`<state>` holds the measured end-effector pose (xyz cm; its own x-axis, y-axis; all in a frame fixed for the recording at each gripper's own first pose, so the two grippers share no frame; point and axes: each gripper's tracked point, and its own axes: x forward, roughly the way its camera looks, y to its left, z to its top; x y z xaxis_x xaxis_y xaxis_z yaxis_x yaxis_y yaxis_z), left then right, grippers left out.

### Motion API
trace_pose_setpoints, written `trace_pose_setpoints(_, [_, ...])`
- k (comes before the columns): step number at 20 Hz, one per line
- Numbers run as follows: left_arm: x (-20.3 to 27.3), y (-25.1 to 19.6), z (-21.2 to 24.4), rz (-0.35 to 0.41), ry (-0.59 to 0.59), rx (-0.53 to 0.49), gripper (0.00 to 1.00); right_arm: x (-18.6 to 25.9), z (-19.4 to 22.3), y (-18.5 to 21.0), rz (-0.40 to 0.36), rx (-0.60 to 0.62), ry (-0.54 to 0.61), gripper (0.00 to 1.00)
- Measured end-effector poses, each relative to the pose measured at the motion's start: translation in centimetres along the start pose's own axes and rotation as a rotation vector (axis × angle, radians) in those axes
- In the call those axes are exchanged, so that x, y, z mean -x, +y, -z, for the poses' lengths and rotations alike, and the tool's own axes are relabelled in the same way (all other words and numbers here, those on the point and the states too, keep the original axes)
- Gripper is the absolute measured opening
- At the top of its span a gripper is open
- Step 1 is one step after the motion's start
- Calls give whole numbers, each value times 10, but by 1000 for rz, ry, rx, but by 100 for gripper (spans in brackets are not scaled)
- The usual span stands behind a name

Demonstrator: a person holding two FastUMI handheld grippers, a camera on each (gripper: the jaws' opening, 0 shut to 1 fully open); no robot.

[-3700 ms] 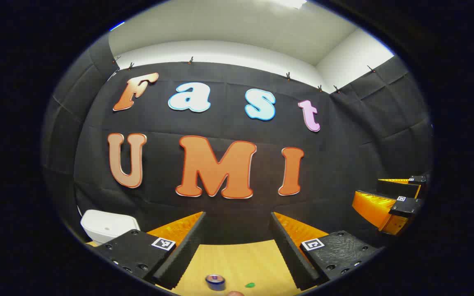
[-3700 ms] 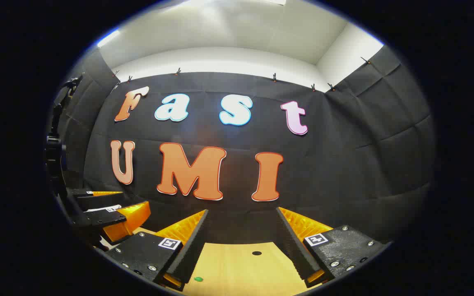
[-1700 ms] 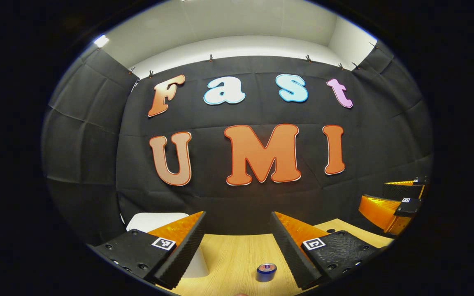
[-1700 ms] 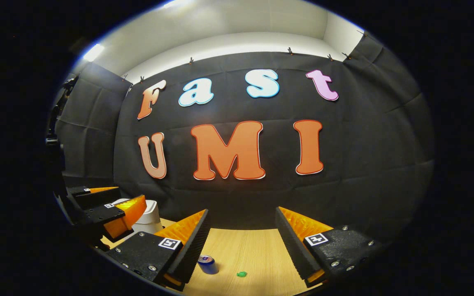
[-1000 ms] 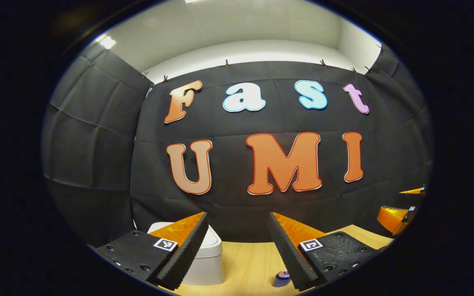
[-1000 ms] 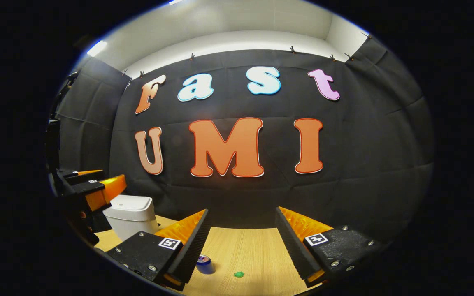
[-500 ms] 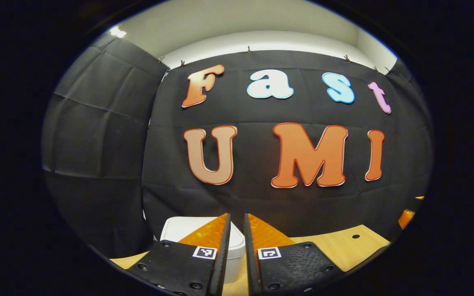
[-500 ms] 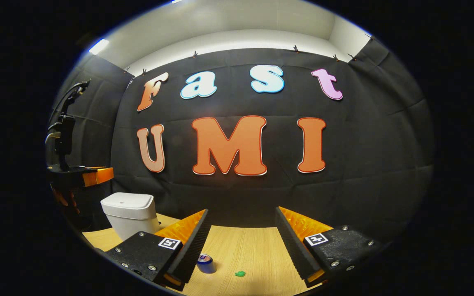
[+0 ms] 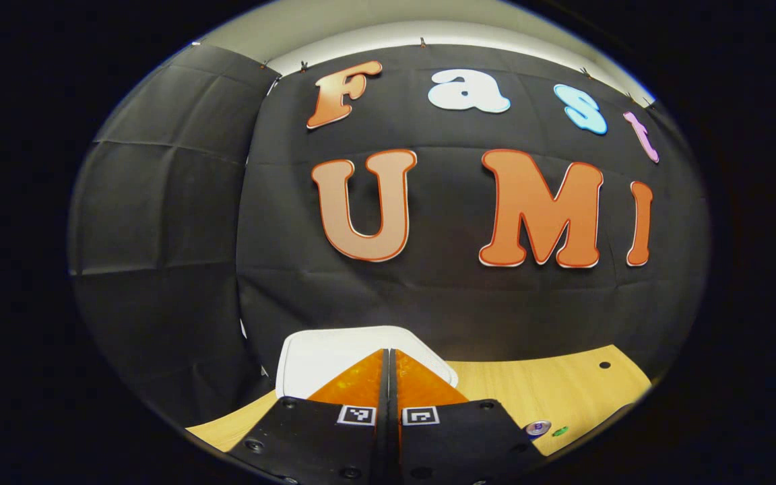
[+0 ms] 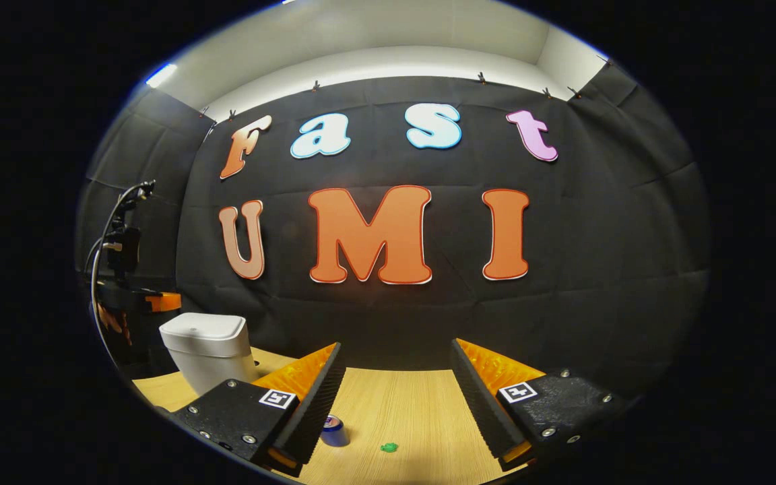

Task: Press the lid of the desktop garbage bin to open it, pick up the crumpled paper on the desktop and throw it into the bin, then pick up the pop can on the desktop and drop it into the bin, and finally close the garbage bin lid.

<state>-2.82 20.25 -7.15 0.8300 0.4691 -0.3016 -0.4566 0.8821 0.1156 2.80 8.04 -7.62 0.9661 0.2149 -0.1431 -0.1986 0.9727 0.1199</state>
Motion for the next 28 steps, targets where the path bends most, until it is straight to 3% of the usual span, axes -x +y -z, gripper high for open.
trace_pose_setpoints(6, [-7, 1, 34, 1, 157, 56, 0, -4, 10, -4, 12, 6, 24, 94])
trace_pose_setpoints(8, [-14, 1, 19, 15, 113, 68, 0, -5, 11, -4, 16, 10, 30, 94])
trace_pose_setpoints(13, [-5, -4, 35, 49, 179, 145, 0, -8, 21, 3, -4, 3, 59, 94])
trace_pose_setpoints(15, [-4, -6, 27, 56, 146, 118, 0, -9, 24, 7, -19, -13, 67, 94])
trace_pose_setpoints(18, [0, 20, 6, -81, 44, 13, 0, -10, 26, 9, -32, -13, 73, 94])
trace_pose_setpoints(19, [0, 21, -9, -84, -10, 3, 3, -9, 25, 11, -38, -13, 75, 94])
trace_pose_setpoints(21, [-3, 21, -27, -82, -96, -18, 23, -8, 25, 12, -44, -4, 72, 94])
trace_pose_setpoints(23, [-1, 17, -33, -71, -130, -35, 26, -7, 26, 12, -50, 1, 72, 94])
trace_pose_setpoints(28, [14, -4, -49, -15, -180, -6, 48, -7, 32, 8, -55, 11, 77, 94])
